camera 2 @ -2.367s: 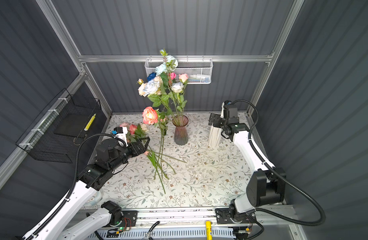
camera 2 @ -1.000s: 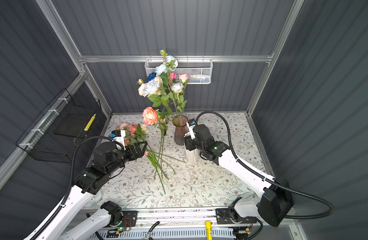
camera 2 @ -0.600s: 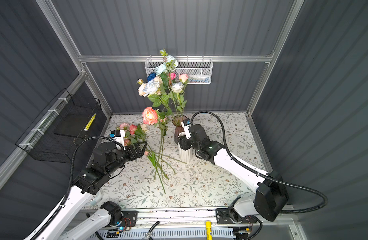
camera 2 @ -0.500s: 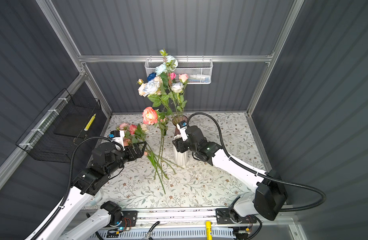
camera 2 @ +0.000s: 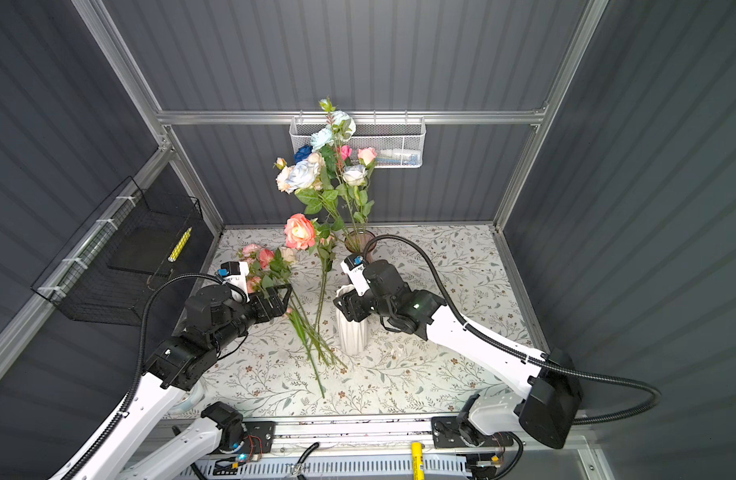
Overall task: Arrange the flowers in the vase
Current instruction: 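Slide the white vase in front of the pink vase with the right gripper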
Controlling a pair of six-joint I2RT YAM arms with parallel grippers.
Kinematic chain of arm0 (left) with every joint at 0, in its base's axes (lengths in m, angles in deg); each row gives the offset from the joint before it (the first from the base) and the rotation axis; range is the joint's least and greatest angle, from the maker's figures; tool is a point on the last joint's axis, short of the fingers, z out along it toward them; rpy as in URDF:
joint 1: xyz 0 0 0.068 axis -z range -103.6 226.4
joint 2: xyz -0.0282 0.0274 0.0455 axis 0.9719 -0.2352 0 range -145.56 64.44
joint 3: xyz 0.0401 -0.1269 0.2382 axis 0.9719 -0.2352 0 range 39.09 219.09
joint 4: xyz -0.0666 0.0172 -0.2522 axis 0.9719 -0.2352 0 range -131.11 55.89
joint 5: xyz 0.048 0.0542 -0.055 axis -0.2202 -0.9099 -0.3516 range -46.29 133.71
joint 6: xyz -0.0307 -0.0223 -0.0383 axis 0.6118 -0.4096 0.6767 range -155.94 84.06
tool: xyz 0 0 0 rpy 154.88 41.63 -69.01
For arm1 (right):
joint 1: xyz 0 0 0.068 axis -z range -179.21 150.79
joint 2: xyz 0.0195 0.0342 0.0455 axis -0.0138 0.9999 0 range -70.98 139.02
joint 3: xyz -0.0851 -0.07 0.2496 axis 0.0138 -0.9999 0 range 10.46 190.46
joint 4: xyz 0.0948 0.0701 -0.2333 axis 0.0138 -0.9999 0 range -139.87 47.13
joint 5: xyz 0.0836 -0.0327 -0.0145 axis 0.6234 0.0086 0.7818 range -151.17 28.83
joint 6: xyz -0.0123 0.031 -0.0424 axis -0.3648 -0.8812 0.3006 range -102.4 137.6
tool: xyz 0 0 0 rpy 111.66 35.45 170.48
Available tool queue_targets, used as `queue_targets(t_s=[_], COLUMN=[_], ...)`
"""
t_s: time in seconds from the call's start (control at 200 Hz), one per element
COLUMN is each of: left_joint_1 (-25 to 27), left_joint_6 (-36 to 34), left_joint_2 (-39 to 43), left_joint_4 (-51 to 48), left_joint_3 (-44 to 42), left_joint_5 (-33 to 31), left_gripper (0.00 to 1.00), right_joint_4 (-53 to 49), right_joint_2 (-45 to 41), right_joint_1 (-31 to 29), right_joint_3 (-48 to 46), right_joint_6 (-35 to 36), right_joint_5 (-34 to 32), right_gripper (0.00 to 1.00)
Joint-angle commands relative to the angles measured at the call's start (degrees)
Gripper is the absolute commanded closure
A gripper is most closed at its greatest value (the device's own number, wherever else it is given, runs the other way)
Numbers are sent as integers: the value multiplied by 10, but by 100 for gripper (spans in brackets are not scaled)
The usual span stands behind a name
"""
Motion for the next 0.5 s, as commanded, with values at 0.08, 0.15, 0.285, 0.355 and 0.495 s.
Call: queue_targets(t_s=[0.08,0.15,0.285,0.355,0.495], left_joint_1=[-3,-3,-3,-3,-3], left_joint_6=[-13,-14,-16,-16,-12], left_joint_2=[2,1,5,6,7], left_joint_4=[-14,-18,-26,-29,-42], left_joint_3=[6,9,10,10,7], left_joint_5=[-9,-9,-14,-15,-28], left_gripper=[0,0,0,0,0], right_joint_4=[39,48,61,62,65], right_joint_2=[5,8,-3,-13,-51], right_joint_1=[21,22,22,22,22], right_joint_3=[19,9,-6,-5,-9], right_joint_6=[8,5,-2,-3,-9], right_joint_5=[-9,-4,-9,-14,-24], right_gripper=[63,57,23,1,1])
